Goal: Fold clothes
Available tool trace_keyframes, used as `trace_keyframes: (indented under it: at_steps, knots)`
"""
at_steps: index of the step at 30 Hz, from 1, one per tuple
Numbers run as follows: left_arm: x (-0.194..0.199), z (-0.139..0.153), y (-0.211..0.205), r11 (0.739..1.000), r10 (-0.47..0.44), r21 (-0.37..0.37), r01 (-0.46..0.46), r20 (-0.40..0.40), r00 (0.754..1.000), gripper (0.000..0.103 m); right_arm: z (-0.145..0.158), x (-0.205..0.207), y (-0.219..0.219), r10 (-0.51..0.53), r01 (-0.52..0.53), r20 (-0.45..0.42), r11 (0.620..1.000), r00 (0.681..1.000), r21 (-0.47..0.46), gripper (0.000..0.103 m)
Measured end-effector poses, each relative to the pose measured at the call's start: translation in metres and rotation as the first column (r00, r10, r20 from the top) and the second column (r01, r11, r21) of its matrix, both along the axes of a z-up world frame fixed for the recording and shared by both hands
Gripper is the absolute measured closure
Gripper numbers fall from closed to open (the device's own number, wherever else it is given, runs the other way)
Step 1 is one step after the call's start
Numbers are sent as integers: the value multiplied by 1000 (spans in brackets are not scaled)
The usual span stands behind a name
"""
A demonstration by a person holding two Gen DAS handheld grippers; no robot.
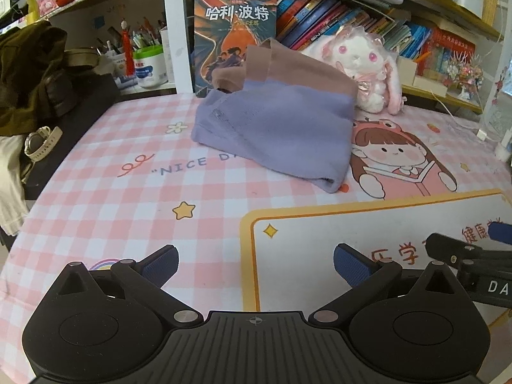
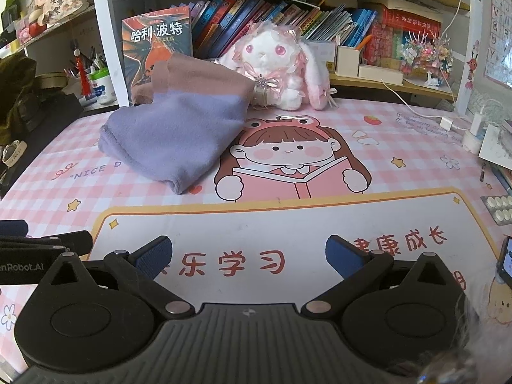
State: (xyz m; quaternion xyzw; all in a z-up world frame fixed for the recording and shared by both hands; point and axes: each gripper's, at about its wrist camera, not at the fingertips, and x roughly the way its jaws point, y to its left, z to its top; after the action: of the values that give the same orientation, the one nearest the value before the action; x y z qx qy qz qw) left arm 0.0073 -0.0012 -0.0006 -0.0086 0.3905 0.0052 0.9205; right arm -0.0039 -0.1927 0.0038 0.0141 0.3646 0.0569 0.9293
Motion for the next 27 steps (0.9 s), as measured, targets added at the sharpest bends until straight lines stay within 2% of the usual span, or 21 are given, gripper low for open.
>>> trace_keyframes:
  at_steps: [5, 14, 17, 23, 25, 27]
  knots:
    - [5, -1, 2, 999, -20, -33, 20, -7, 1000, 0, -2, 3, 1, -3, 3, -7, 1000, 1000, -21, 0]
    - [12, -11, -5, 998, -60, -11, 59, -38, 997, 1, -13, 14, -10, -19, 20, -57, 1000, 998, 15, 1]
    - [19, -9, -7, 996, -84, -19, 83, -28, 996, 1, -12, 19, -12, 3, -2, -49, 1000, 999, 25, 1]
    - [44, -9, -13, 990, -136, 28, 136, -24, 990, 0, -10, 41, -9, 64, -63, -53, 998, 997, 18, 0]
    - [54, -10, -10, 991, -126, 29, 127, -22, 992, 1, -10, 50, -8, 77, -75, -55, 997, 996, 26, 0]
    - [62, -10, -1, 997, -69, -19, 69, -14, 998, 1, -11, 57, -6, 91, -89, -50, 996, 995, 30, 0]
